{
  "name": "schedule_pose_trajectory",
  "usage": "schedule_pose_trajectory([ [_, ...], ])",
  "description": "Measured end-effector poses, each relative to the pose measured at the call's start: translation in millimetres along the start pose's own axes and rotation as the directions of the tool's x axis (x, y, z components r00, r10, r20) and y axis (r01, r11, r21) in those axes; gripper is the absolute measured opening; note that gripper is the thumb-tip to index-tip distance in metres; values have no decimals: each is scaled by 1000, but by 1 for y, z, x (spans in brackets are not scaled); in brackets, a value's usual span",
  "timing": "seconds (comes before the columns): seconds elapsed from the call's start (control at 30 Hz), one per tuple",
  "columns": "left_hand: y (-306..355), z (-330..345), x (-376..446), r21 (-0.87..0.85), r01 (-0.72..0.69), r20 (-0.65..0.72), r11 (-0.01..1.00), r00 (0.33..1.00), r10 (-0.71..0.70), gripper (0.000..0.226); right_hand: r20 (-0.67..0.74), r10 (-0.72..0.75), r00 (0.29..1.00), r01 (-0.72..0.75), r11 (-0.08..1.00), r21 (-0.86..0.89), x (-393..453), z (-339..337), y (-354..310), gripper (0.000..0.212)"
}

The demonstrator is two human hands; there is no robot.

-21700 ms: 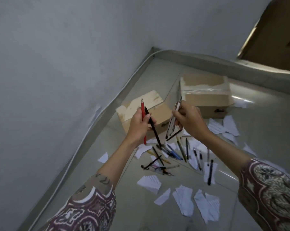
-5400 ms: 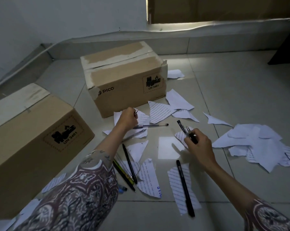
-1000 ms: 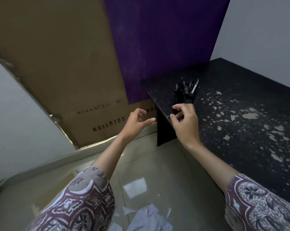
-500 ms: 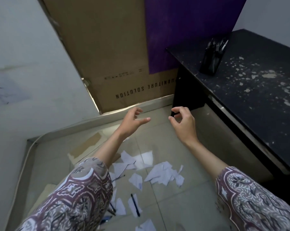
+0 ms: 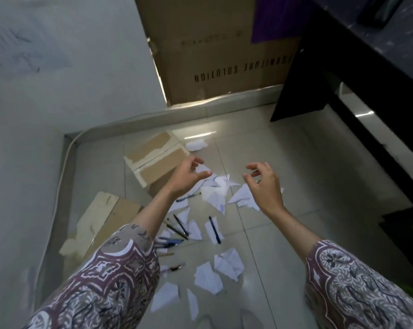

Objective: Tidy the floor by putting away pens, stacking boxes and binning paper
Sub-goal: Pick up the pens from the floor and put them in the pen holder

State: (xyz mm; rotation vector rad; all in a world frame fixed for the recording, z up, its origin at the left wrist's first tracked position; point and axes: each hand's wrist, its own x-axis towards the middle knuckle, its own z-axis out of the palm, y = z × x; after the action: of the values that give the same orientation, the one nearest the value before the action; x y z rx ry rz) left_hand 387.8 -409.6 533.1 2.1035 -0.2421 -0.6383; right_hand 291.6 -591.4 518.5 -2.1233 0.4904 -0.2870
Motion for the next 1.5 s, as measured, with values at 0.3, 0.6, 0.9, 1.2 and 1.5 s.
schedule_pose_trajectory([
  [0.3,-147,27,-23,0,120,-72,993,990,-119,39,178,-47,983,52,998,-22,-39,98,71,14],
  [0.6,-279,77,2,84,148,-103,985,985,-139,39,356,-100,929,123,992,-42,-46,198,178,15],
  [0.9,-417,124,16,418,116,76,901,984,-162,25,621,-72,780,275,931,-238,-15,275,282,21],
  [1.2,-515,165,-5,657,-21,225,754,959,-169,22,732,-180,658,522,809,-270,4,334,329,22],
  [1.5,-558,199,0,728,-56,227,683,960,-163,25,747,-158,646,488,837,-246,3,341,348,14],
])
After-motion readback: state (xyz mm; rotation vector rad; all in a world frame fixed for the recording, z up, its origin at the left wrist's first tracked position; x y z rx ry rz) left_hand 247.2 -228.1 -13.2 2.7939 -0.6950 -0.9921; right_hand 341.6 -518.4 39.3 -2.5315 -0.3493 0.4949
